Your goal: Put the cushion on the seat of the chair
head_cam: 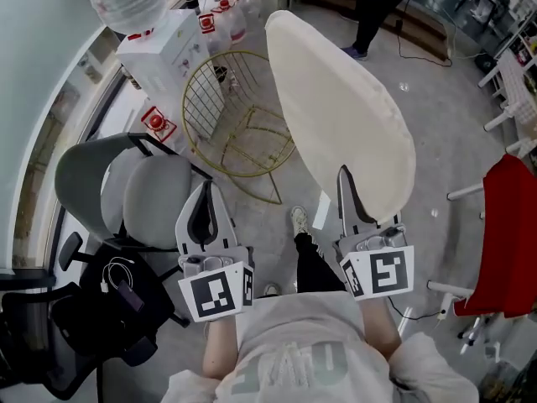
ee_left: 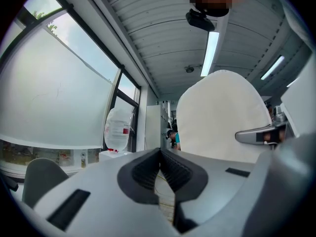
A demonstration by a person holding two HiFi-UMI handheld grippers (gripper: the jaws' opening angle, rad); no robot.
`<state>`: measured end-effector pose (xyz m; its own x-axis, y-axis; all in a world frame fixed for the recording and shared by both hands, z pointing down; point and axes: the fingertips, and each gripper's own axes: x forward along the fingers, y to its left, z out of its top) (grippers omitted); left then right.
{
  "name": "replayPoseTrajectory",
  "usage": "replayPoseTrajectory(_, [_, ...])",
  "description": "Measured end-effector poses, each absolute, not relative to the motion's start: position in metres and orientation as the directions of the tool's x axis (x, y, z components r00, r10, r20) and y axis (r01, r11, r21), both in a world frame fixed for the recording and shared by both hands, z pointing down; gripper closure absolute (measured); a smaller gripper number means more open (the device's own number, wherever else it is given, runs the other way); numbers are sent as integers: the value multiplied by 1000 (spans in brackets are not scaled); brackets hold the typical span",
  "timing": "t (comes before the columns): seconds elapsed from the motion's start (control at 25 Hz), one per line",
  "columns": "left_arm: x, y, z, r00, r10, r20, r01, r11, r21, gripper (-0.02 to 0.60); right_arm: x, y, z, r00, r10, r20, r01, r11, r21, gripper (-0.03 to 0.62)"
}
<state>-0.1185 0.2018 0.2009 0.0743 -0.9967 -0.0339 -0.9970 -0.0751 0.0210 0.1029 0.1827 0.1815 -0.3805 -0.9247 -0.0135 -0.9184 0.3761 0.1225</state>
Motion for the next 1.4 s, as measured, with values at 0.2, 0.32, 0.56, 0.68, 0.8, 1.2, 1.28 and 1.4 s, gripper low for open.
replayPoseTrajectory(0.2, [-102,124,199,27,-999,-35,-1000,-27,-4,568,118,94,183,-426,-905,-7,-899,422,116,537])
replayPoseTrajectory(0.32, [-93,81,195,11,-999,-30,-1000,-11,2,568,126,41,185,-449,-893,9,-888,448,104,537])
replayPoseTrajectory(0.56, [-84,7,186,-46,-999,-24,-999,46,-14,568,135,-43,191,-506,-862,42,-859,508,67,537])
replayPoseTrajectory(0.68, [-87,-10,189,-77,-997,-18,-997,78,-13,568,135,-67,196,-526,-849,53,-846,529,70,537])
replayPoseTrajectory(0.8, [-92,-17,193,-97,-995,-14,-995,97,-8,568,134,-79,202,-530,-846,62,-843,533,66,537])
replayPoseTrajectory(1.2, [-118,-37,186,-86,-995,-41,-996,85,36,568,102,-92,202,-545,-836,65,-837,547,14,538])
replayPoseTrajectory(1.28, [-125,-40,181,-88,-995,-53,-996,87,30,568,96,-93,198,-544,-837,58,-838,546,17,537])
replayPoseTrajectory(1.4, [-135,-47,177,-93,-993,-70,-995,92,29,568,88,-100,198,-541,-840,49,-840,542,16,539])
